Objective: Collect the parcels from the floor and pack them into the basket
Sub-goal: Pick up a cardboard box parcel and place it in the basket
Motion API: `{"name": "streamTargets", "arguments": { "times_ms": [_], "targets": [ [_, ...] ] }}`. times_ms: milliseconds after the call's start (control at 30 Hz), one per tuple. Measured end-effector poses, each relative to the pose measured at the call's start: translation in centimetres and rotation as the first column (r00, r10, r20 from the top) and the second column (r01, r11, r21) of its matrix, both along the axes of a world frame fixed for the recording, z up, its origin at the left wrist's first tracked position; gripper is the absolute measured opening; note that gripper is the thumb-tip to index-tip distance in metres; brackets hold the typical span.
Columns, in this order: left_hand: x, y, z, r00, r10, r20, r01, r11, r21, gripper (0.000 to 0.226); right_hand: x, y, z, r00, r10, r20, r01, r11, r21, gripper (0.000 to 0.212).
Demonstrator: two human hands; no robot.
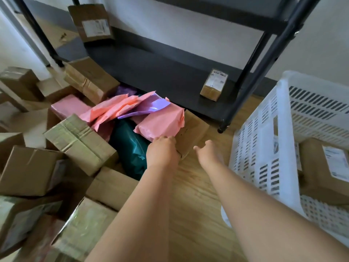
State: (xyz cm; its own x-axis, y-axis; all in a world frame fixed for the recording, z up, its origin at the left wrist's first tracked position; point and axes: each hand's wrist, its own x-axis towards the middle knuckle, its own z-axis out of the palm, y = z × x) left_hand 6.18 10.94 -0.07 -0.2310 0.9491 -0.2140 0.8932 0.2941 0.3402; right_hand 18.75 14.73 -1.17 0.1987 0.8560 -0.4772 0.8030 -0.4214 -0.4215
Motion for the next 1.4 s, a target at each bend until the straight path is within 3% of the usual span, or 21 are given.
{"name": "streamTargets", "arguments": {
  "times_ms": [133, 267, 333, 667, 767, 967, 1067, 1133, 1233, 1300, 1400],
  "targets": [
    [-1.8, 0.3, -1.3, 0.995, 0.095, -0.013, -0.095, 0.995, 0.023, 0.043, -1.7, 1.6, -2.4, 0.930, 0.299, 0.215, -0.325, 0.941, 0.099, 0.065],
    [-2.2, 0.0, -2.6, 0.992, 0.129, -0.001, -0.129, 0.992, 0.007, 0.043, -3.0, 3.6, -4.4, 0.808, 0.517, 0.283, -0.519, 0.852, -0.072, 0.086],
    [-2.2, 0.0, -3.0, 0.991, 0.133, 0.005, -0.133, 0.991, -0.001, 0.043, -3.1, 3.7, -5.3, 0.789, 0.551, 0.273, -0.538, 0.833, -0.128, 0.086],
    [-2.0, -1.3, -3.3, 0.997, 0.070, -0.032, -0.071, 0.996, -0.053, 0.040, -0.4, 0.3, -4.6, 0.792, 0.560, 0.243, -0.557, 0.826, -0.089, 0.075],
    [-1.6, -2.1, -3.5, 0.999, 0.033, -0.037, -0.036, 0.996, -0.076, 0.042, 0.5, -1.7, -4.1, 0.791, 0.569, 0.225, -0.565, 0.820, -0.087, 0.081],
    [-1.1, -3.9, -3.9, 0.997, 0.082, -0.011, -0.082, 0.972, -0.219, 0.041, 2.5, -6.7, -3.8, 0.771, 0.604, 0.202, -0.604, 0.794, -0.073, 0.082],
    [-0.7, -4.3, -4.5, 0.996, 0.081, 0.049, -0.064, 0.955, -0.290, 0.029, 4.1, -8.3, -4.7, 0.751, 0.634, 0.181, -0.629, 0.772, -0.092, 0.072],
    [-0.4, -4.4, -4.8, 0.995, 0.067, 0.068, -0.044, 0.954, -0.297, 0.028, 4.7, -8.5, -4.9, 0.814, 0.567, 0.130, -0.566, 0.823, -0.048, 0.070],
    [0.6, -4.5, -5.3, 0.995, 0.062, 0.083, -0.032, 0.943, -0.330, 0.044, 4.7, -8.5, -4.4, 0.974, 0.227, 0.000, -0.225, 0.965, 0.132, 0.050],
    [1.4, -4.5, -5.8, 0.992, 0.059, 0.108, -0.013, 0.925, -0.379, 0.047, 4.4, -8.6, -4.3, 0.997, -0.005, -0.079, 0.008, 0.999, 0.037, 0.055],
    [2.2, -4.5, -6.6, 0.984, 0.082, 0.160, -0.002, 0.894, -0.447, 0.043, 4.0, -9.0, -4.5, 0.976, -0.152, -0.158, 0.108, 0.961, -0.254, 0.061]
  ]
}}
